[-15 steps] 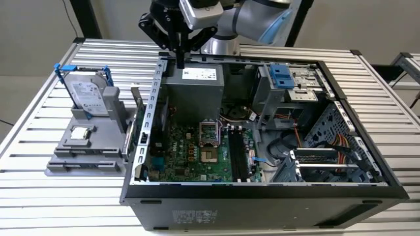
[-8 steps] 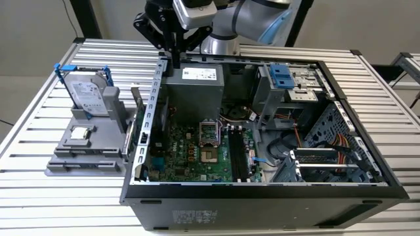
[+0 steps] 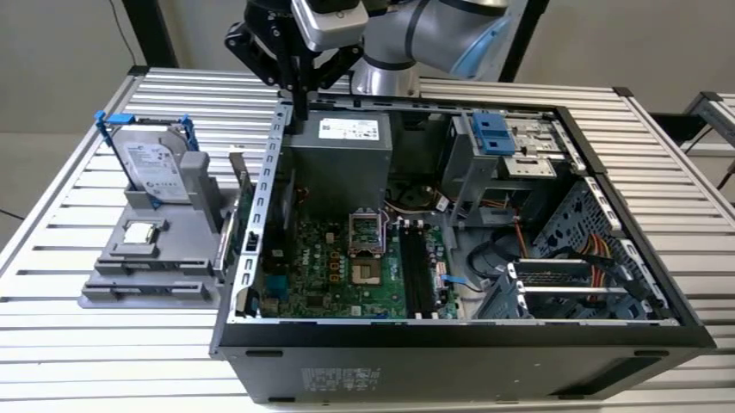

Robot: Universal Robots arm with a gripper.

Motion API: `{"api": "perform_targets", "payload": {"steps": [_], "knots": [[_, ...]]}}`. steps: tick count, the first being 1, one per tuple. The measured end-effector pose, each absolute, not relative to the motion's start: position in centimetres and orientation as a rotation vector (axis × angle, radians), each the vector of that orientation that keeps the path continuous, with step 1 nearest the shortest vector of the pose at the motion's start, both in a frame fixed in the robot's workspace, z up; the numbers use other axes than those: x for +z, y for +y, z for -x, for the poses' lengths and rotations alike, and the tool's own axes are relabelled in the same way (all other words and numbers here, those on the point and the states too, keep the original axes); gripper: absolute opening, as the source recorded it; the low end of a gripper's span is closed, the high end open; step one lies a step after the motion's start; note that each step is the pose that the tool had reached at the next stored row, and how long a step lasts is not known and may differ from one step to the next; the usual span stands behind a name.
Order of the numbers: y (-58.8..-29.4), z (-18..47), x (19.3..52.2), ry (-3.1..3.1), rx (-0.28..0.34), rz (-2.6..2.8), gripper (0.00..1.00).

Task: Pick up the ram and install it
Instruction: 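Reach for the ram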

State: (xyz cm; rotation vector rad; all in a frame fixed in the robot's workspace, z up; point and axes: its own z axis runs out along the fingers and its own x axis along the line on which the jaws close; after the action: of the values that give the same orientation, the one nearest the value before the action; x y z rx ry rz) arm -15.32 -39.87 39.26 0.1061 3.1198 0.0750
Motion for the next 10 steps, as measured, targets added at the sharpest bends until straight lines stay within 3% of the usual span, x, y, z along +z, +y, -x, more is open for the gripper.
{"api": "perform_targets", "payload": {"steps": [10], "knots": [[-39.88,15.51,39.26,3.12,0.075,-0.106,0.0]]}}
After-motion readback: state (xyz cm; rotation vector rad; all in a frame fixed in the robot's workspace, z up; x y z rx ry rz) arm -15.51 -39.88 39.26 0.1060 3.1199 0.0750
